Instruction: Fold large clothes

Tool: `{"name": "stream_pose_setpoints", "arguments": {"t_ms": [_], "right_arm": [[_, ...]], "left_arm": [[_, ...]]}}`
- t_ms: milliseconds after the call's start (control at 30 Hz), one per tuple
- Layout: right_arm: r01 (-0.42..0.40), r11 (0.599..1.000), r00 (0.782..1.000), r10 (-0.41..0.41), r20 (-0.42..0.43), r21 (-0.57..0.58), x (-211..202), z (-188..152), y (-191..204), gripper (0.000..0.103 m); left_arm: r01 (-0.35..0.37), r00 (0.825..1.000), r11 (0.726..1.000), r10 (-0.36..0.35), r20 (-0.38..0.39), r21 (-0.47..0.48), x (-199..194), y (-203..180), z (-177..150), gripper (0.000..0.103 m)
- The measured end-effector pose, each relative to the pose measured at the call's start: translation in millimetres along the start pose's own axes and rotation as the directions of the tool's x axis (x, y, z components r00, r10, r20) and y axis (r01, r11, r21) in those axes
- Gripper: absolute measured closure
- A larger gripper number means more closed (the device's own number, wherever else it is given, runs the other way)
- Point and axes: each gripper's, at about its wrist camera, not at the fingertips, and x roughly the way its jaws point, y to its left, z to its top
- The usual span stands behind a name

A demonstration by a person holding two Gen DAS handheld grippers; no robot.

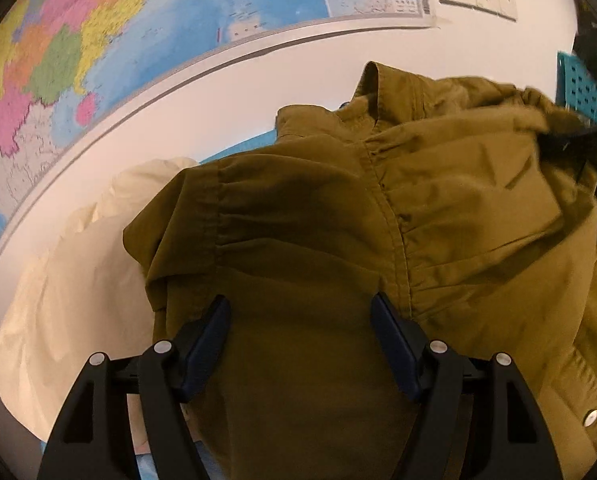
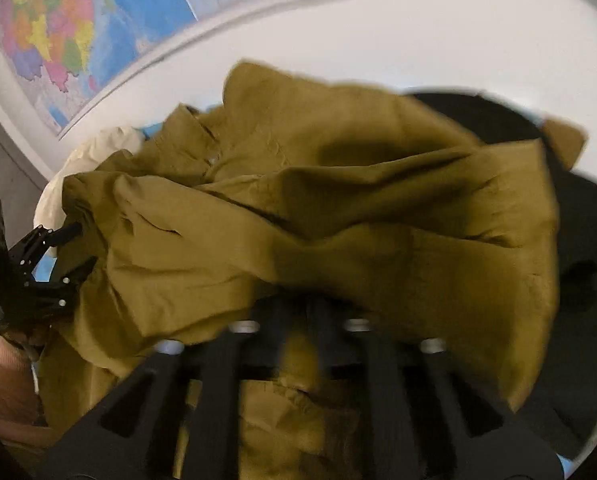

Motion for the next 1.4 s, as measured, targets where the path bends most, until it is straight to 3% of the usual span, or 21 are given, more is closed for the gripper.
{"name": "stream_pose_setpoints", "arguments": {"t_ms": [100,233,333,400,433,467,567,633,767,867,1100,1200,1400], "right_arm": [[-0.058,0.996,0.995,0.063,0.077,-0.072,-34,-3,25,0.054],[-0.158,0.975,0.983,0.170,0.066,-0.157,-30,0,59,0.052],[-0.121,0.984,0.992,0.123,0.005,-0.127,10,9,54,0.052],[-0.099,0.992,0.994,0.096,-0.043,-0.082,37,10,41,0.068],[-0.093,0.993,0.995,0.089,-0.050,-0.075,43,7,37,0.068],[-0.104,0.992,0.994,0.101,-0.041,-0.067,40,6,36,0.067],[-0.119,0.992,0.993,0.118,-0.012,-0.052,14,3,35,0.041],[-0.137,0.989,0.990,0.139,0.035,-0.058,-20,-6,32,0.034],[-0.178,0.984,0.979,0.179,0.097,-0.014,-76,-40,13,0.023],[-0.155,0.987,0.982,0.149,0.113,0.043,-104,-78,-4,0.018],[-0.164,0.960,0.986,0.149,0.081,0.226,-126,-174,-45,0.016],[-0.177,0.944,0.984,0.162,0.077,0.278,-130,-200,-56,0.016],[-0.207,0.930,0.978,0.196,0.070,0.304,-134,-237,-57,0.015]], "left_arm": [[0.006,1.000,1.000,-0.006,0.007,-0.015,-4,1,4,0.031],[0.008,1.000,1.000,-0.008,0.006,-0.009,1,0,5,0.028],[-0.003,1.000,1.000,0.003,0.016,-0.003,-1,-3,2,0.028],[0.015,1.000,1.000,-0.015,0.027,-0.025,-7,1,1,0.028],[0.026,0.999,0.999,-0.025,0.041,-0.036,-13,4,-1,0.026],[0.035,0.998,0.998,-0.032,0.053,-0.048,-20,7,-4,0.022],[0.073,0.994,0.992,-0.064,0.093,-0.098,-45,23,-21,0.019],[0.089,0.992,0.987,-0.076,0.103,-0.133,-58,33,-34,0.017],[0.196,0.979,0.957,-0.179,0.097,-0.213,-77,47,-71,0.017],[0.250,0.968,0.937,-0.241,0.069,-0.245,-84,44,-98,0.017],[0.334,0.936,0.895,-0.351,-0.005,-0.296,-86,27,-145,0.017],[0.366,0.921,0.873,-0.390,-0.010,-0.322,-89,22,-158,0.017],[0.393,0.908,0.856,-0.419,-0.004,-0.335,-106,16,-180,0.017]]}}
